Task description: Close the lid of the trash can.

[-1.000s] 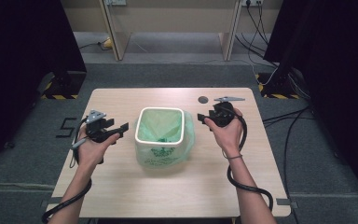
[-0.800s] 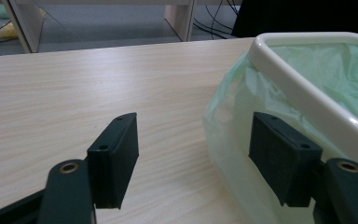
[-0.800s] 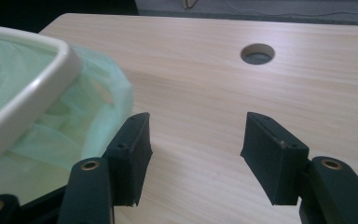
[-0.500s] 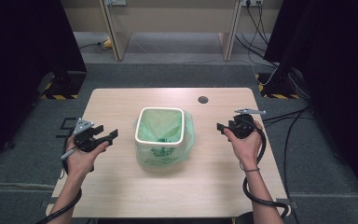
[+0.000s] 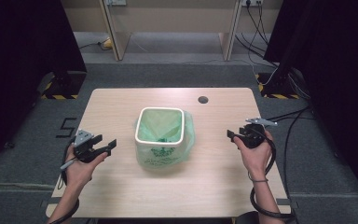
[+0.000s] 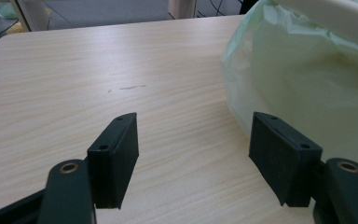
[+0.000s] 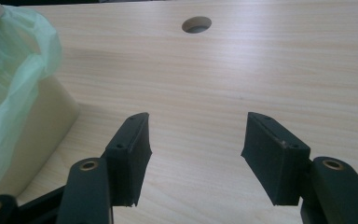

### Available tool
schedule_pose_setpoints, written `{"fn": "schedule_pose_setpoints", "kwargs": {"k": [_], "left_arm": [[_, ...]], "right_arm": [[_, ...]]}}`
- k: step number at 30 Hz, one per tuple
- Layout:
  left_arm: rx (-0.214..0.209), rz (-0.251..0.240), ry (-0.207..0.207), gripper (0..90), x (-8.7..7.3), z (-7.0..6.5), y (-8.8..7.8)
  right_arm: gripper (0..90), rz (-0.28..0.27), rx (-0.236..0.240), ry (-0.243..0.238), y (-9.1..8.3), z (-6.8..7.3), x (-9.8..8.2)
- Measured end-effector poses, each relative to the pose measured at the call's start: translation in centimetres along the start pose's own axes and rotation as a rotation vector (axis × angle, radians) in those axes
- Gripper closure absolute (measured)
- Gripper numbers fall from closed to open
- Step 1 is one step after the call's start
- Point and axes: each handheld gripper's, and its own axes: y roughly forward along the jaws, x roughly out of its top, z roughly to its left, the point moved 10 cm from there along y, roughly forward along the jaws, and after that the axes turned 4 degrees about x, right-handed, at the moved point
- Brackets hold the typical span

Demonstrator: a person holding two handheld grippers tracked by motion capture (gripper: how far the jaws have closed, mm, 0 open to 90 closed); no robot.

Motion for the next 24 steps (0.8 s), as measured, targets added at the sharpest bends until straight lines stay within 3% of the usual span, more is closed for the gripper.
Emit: {"fn": "schedule_pose_setpoints", "kwargs": {"k": [11,24], "left_arm": [[0.006,0.01,-0.003,32.0,-1.6,1.1,-0.4],[0.024,-0.003,-0.024,32.0,-2.6,2.0,-0.5]], "right_arm": [[40.4,-0.004,-0.035,0.032,-0.7,-2.0,-2.1],[40.3,-0.002,-0.042,0.039,-0.6,-2.6,-4.3]]}}
